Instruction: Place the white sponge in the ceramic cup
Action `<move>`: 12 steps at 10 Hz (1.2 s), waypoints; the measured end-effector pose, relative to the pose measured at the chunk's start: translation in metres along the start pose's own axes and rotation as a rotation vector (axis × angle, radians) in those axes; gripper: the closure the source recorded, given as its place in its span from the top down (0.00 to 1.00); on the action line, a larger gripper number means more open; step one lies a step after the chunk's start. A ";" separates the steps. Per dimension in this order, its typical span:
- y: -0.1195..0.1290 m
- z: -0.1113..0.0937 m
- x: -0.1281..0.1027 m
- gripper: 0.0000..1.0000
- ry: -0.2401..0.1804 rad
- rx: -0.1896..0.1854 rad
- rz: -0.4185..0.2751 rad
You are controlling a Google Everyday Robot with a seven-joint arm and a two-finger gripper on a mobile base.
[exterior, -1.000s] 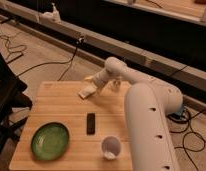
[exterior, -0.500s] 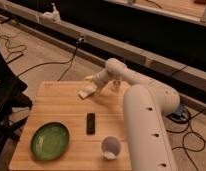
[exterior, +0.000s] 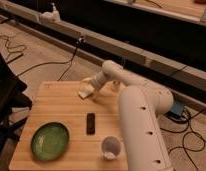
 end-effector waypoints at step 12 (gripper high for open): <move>0.002 0.042 -0.019 0.68 0.013 0.101 0.006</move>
